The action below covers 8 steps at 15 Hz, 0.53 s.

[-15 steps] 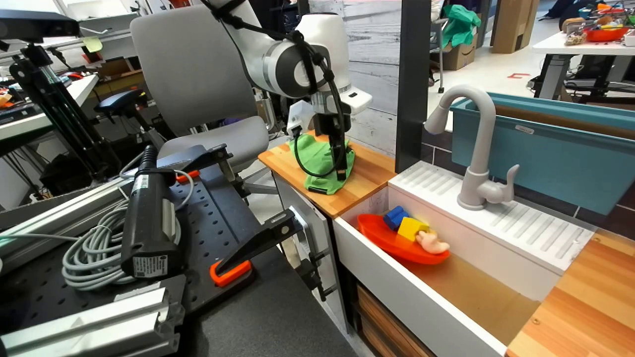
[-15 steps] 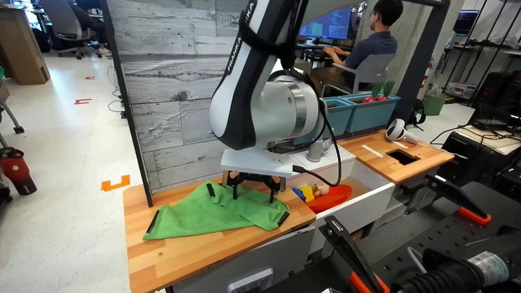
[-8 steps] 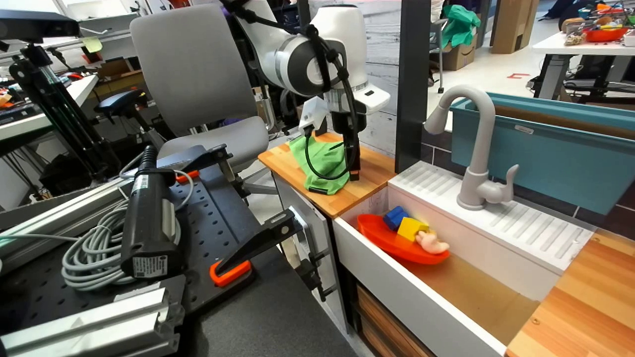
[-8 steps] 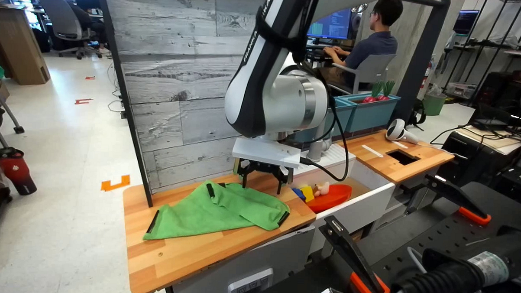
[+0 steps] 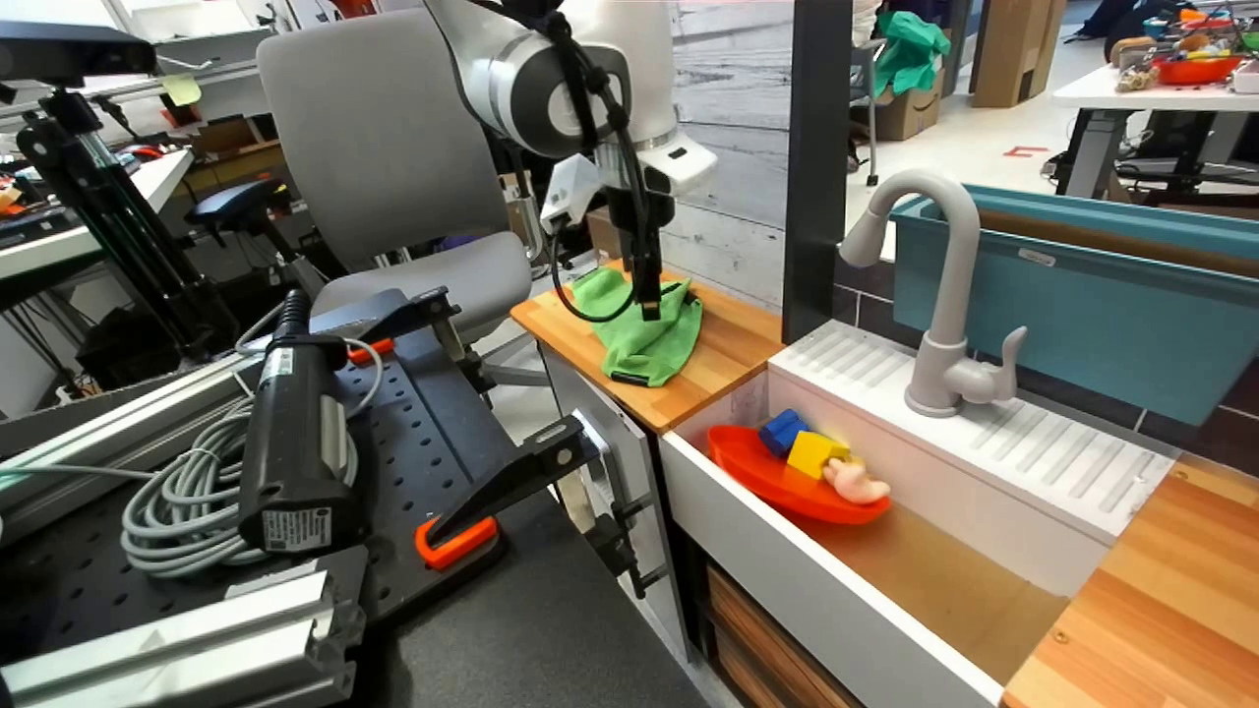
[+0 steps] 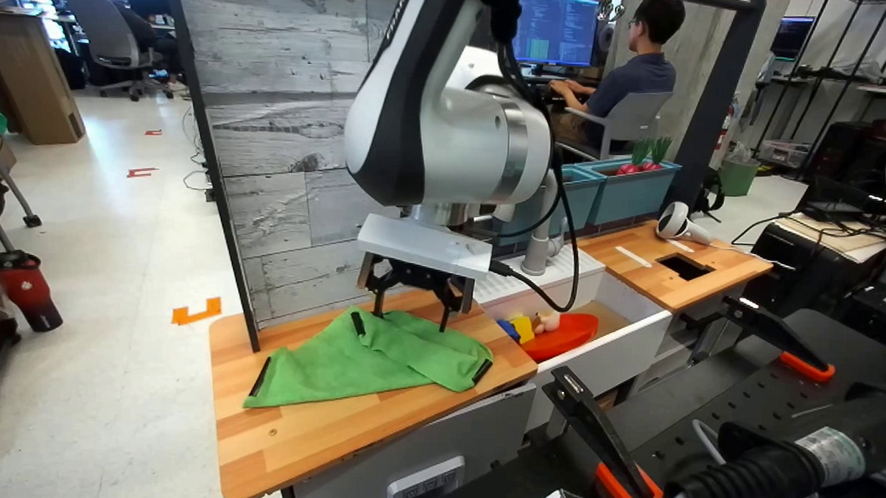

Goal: Move the green towel to the right

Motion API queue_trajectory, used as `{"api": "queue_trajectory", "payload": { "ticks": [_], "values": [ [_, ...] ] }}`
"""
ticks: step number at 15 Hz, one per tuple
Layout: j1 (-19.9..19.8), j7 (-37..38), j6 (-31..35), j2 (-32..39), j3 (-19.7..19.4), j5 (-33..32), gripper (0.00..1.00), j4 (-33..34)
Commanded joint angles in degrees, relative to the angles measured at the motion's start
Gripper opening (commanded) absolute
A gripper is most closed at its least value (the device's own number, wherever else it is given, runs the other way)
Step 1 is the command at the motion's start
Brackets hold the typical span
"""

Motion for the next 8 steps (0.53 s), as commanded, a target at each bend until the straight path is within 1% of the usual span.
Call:
{"api": "queue_trajectory", "payload": {
  "ticks": [1, 4, 8],
  "values": [
    [0.2, -1.2, 0.2, -1.4, 0.7, 1.5, 1.00, -1.5],
    [-0.4, -1.7, 0.4, -3.9, 1.7, 1.9, 1.00, -4.3],
    [-0.8, -2.2, 0.4, -4.0, 1.7, 1.9, 1.00, -4.6]
  ]
}}
